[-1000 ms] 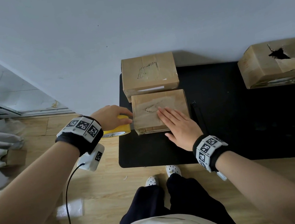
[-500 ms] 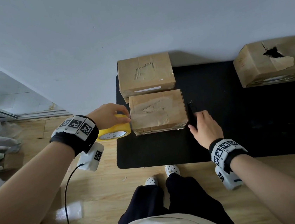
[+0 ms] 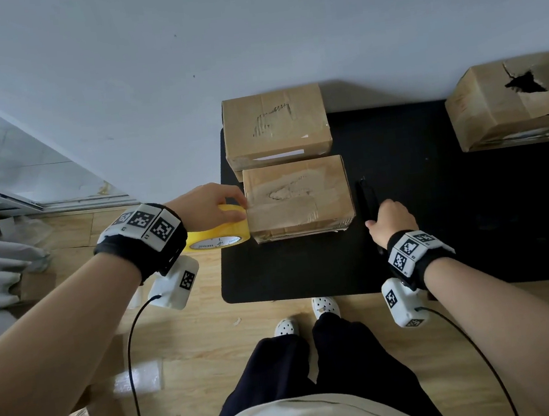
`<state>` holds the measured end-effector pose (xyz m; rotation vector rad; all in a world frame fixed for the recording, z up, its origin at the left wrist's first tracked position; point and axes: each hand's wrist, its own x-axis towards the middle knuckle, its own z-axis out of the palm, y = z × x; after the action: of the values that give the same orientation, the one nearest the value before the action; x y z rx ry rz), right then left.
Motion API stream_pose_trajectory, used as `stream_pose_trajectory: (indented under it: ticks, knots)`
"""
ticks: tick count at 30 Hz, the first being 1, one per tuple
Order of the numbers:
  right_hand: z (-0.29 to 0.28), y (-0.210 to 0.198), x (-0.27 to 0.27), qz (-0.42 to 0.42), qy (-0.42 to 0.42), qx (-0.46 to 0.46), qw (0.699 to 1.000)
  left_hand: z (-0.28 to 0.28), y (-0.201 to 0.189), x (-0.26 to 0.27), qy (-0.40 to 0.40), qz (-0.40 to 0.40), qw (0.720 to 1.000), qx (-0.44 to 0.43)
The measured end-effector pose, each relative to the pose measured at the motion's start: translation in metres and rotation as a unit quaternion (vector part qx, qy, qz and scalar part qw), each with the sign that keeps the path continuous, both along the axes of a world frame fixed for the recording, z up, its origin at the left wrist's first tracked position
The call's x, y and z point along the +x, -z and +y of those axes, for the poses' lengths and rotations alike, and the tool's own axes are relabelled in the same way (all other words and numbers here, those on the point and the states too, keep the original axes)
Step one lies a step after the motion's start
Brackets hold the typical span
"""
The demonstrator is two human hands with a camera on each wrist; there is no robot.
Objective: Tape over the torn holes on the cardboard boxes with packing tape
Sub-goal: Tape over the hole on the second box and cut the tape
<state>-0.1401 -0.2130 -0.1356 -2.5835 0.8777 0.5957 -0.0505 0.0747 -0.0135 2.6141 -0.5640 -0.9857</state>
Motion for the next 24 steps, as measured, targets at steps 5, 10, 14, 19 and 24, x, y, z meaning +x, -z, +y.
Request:
stream_pose_trajectory:
  ticks: [5,10,14,19,24]
  knots:
    - [-0.015,-0.027,0.003,-0.081,-0.008,0.054,0.995,-0.002,-0.003,0.000,0.005,0.003,1.000,0.017]
    - [-0.016,-0.078,0.010,-0.176,-0.048,0.178,0.967,-0.004,-0.005,0.001,0.019,0.003,0.999,0.039]
    - [0.002,-0.102,0.006,-0.103,-0.047,0.372,0.922,-0.004,-0.004,0.002,0.030,0.011,0.999,0.036]
    - [0.030,-0.106,-0.013,0.021,0.024,0.547,0.837,-0.001,0.002,0.005,0.032,0.027,0.999,0.027]
    - [0.048,-0.100,-0.029,0.073,0.017,0.563,0.823,0.002,0.008,0.006,0.037,0.026,0.999,0.017]
